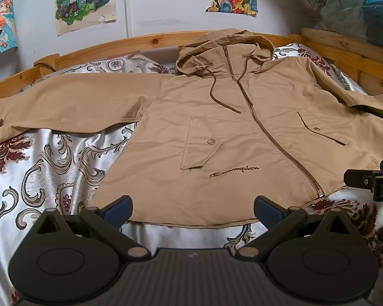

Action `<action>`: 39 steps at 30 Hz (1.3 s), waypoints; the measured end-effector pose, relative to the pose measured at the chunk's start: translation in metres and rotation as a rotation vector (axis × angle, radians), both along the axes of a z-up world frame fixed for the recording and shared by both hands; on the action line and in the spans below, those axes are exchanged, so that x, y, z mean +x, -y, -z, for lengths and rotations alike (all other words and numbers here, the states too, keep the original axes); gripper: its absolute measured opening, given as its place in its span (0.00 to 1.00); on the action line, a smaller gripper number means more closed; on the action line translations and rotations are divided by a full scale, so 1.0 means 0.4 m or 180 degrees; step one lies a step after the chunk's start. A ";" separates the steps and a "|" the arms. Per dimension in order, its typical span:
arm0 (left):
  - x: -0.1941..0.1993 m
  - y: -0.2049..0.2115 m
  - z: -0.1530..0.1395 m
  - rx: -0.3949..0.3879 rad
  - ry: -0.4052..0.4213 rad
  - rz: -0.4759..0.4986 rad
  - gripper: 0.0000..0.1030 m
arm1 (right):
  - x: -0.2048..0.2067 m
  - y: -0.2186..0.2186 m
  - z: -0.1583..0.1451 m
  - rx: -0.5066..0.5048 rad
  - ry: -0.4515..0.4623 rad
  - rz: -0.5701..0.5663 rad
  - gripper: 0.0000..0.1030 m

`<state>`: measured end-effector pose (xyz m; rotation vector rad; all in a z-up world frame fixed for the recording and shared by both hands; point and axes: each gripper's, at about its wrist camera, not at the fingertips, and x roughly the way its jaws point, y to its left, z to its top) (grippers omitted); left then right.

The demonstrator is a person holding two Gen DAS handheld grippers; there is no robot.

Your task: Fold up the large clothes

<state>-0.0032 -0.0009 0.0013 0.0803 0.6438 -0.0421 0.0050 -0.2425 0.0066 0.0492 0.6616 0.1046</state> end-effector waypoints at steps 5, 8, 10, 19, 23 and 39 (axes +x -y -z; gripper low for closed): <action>-0.001 0.000 0.001 0.0000 -0.0001 -0.0002 1.00 | 0.000 0.000 0.000 0.0003 -0.0002 0.0001 0.99; 0.000 0.000 0.000 0.0001 -0.0001 -0.0002 1.00 | 0.000 0.000 0.000 0.0004 -0.0003 0.0000 0.99; 0.000 0.000 0.000 0.0001 -0.0001 -0.0001 1.00 | 0.000 0.001 0.000 0.0004 -0.0004 0.0000 0.99; 0.000 0.000 0.000 0.0002 -0.0001 0.0000 1.00 | 0.003 0.000 0.002 0.0008 -0.0010 0.0001 0.99; 0.000 0.000 0.000 0.0001 -0.0003 -0.0001 1.00 | 0.004 0.000 0.001 0.0009 -0.0012 0.0000 0.99; 0.007 -0.019 0.012 0.0014 -0.0120 -0.0171 1.00 | 0.008 0.004 0.032 -0.0024 -0.0193 0.0110 0.99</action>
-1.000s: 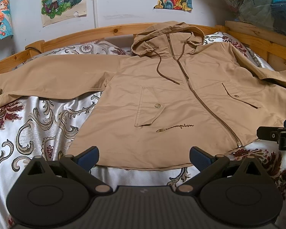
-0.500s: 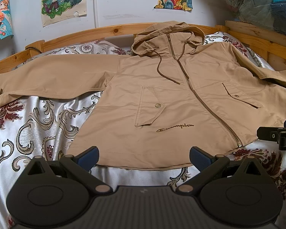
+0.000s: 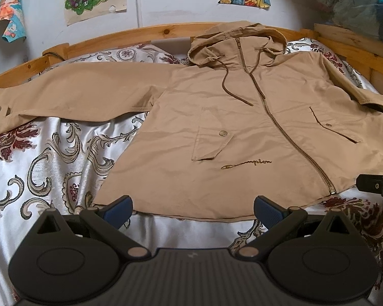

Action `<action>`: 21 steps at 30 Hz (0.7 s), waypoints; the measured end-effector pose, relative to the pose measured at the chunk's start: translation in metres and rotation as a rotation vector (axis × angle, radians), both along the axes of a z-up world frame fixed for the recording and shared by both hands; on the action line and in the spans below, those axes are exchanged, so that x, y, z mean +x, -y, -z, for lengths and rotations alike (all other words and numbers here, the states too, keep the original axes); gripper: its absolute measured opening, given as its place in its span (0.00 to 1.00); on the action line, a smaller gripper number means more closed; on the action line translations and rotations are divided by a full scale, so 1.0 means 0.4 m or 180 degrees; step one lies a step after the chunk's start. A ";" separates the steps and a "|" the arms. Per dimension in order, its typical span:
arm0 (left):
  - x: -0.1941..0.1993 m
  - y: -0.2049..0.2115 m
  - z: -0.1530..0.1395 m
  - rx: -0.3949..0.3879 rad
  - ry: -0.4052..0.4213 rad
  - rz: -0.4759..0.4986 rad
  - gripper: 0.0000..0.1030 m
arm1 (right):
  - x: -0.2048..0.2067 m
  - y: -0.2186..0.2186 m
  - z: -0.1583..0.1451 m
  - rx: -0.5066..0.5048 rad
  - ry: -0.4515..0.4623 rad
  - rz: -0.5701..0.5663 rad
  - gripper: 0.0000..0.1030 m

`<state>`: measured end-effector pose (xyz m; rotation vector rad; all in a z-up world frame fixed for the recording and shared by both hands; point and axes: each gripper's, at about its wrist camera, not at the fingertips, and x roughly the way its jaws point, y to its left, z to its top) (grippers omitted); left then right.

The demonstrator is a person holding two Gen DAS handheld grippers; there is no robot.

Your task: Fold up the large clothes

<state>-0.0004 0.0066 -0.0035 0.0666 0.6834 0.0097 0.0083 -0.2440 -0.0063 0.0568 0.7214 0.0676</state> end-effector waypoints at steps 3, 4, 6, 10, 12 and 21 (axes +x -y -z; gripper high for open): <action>0.002 0.004 -0.003 0.0027 0.0006 -0.0030 1.00 | -0.001 0.000 -0.006 0.0011 0.0005 -0.0016 0.99; 0.003 0.004 -0.005 0.0037 0.0007 -0.0039 1.00 | 0.000 0.000 -0.008 0.0017 0.0004 -0.0015 0.99; 0.011 0.008 -0.011 0.0058 0.0002 -0.0054 1.00 | -0.002 0.002 -0.010 0.0032 -0.0005 -0.0009 0.99; 0.030 0.011 -0.011 0.0038 -0.0100 -0.0056 1.00 | -0.003 0.001 -0.014 0.0037 -0.0082 0.0031 0.99; 0.040 0.010 -0.005 0.0045 -0.0175 -0.0054 1.00 | 0.000 0.001 -0.014 0.0024 -0.0150 0.0077 0.99; 0.149 -0.013 -0.057 0.0086 -0.0723 -0.0050 1.00 | 0.014 0.061 -0.044 0.0187 -0.0266 0.0274 0.99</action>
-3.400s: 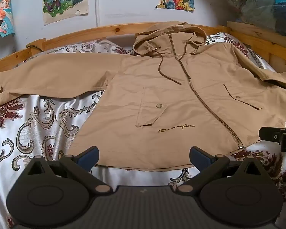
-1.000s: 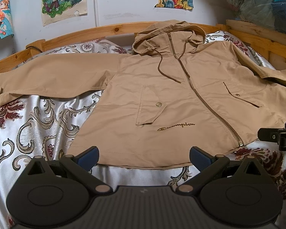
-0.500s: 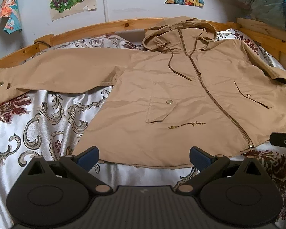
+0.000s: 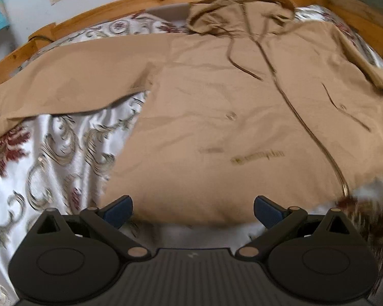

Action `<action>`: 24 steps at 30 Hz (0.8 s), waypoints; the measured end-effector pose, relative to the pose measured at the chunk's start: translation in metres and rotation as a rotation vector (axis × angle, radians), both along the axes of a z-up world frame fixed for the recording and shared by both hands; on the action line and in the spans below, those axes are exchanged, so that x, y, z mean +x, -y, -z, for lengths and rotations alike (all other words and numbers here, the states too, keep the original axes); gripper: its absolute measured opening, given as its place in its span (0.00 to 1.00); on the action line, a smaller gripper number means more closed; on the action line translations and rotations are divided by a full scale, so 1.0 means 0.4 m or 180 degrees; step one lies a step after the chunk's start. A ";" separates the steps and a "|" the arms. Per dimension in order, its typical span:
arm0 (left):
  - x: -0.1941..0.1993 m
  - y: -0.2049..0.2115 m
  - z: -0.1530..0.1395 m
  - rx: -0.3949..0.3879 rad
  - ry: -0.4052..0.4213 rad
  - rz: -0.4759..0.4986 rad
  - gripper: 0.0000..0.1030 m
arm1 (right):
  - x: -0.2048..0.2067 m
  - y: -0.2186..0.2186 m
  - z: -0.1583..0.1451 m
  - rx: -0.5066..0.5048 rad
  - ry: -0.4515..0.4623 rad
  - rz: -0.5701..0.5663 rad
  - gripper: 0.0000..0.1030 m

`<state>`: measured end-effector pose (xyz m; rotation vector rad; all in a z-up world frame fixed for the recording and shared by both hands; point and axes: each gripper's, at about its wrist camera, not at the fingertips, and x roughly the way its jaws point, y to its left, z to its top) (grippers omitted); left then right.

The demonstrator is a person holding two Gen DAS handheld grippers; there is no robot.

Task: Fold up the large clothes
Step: 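Grasp the jacket sleeve with the right gripper and lift it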

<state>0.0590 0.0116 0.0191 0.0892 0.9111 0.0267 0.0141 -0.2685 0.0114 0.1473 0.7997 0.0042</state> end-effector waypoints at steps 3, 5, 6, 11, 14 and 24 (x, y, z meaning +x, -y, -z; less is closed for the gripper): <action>0.049 -0.038 -0.052 -0.0336 -0.0034 -0.0178 1.00 | 0.013 0.061 -0.046 0.0102 0.0126 0.0068 0.99; 0.067 -0.055 -0.074 -0.0604 0.0011 -0.0296 1.00 | 0.016 0.115 -0.085 0.0055 0.0342 0.0160 1.00; 0.072 -0.058 -0.077 -0.0712 0.0041 -0.0333 1.00 | 0.017 0.146 -0.107 -0.0008 0.0465 0.0256 1.00; 0.063 -0.016 -0.045 -0.0932 0.0067 -0.0295 1.00 | 0.010 0.292 -0.169 -0.0312 0.0850 0.0833 1.00; 0.047 0.030 -0.020 -0.0849 0.0041 -0.0072 1.00 | 0.011 0.354 -0.196 -0.0717 0.0858 0.1073 0.99; -0.006 0.130 -0.014 -0.0464 0.0185 0.0464 1.00 | 0.086 0.529 -0.127 0.0869 0.0688 0.1418 0.88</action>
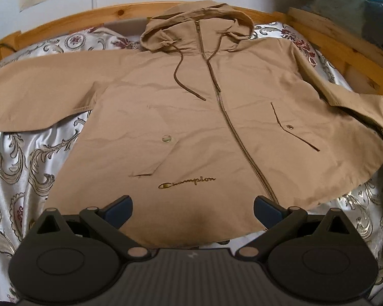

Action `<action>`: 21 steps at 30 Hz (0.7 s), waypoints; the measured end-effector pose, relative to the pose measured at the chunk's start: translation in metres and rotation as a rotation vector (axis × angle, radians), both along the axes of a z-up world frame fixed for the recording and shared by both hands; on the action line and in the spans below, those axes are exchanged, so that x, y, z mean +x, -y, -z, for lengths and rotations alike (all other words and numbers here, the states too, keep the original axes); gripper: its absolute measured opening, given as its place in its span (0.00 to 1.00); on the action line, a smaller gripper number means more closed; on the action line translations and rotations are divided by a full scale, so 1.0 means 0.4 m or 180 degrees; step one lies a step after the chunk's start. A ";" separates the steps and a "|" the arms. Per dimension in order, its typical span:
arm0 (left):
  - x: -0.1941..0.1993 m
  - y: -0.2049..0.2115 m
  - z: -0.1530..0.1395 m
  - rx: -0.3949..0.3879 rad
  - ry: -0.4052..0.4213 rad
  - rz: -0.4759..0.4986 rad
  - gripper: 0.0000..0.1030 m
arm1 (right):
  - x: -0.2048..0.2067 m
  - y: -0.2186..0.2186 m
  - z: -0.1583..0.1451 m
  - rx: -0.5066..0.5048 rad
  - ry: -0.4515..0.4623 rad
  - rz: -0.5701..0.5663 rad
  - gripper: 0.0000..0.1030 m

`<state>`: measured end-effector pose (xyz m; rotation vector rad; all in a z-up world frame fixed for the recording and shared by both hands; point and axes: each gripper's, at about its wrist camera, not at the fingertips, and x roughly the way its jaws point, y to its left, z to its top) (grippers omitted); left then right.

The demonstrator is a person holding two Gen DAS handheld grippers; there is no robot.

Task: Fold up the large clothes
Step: 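Grasp the jacket sleeve with the right gripper and lift it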

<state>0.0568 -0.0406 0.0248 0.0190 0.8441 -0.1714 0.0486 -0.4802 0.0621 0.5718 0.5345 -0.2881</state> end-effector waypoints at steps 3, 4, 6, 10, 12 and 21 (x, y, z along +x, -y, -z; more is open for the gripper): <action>-0.005 0.006 -0.001 0.0068 0.0030 0.0009 1.00 | 0.065 -0.023 0.034 0.0406 0.0033 -0.0040 0.86; -0.006 0.007 -0.001 0.0076 0.0032 0.0008 1.00 | 0.085 -0.027 0.043 0.0493 0.0020 0.0011 0.86; -0.007 0.005 -0.003 0.0071 0.0031 0.0017 1.00 | 0.121 -0.033 0.057 0.0584 -0.0031 0.0201 0.83; -0.023 -0.003 -0.017 0.0109 0.0135 0.0015 1.00 | 0.151 -0.043 0.070 0.0611 -0.0062 0.0971 0.81; -0.030 -0.011 -0.021 0.0126 0.0191 -0.0009 1.00 | 0.159 -0.053 0.071 0.0597 -0.0037 0.1353 0.70; -0.033 -0.083 -0.022 -0.0178 0.0210 -0.0100 1.00 | 0.203 -0.110 0.023 -0.0196 0.0283 0.1984 0.10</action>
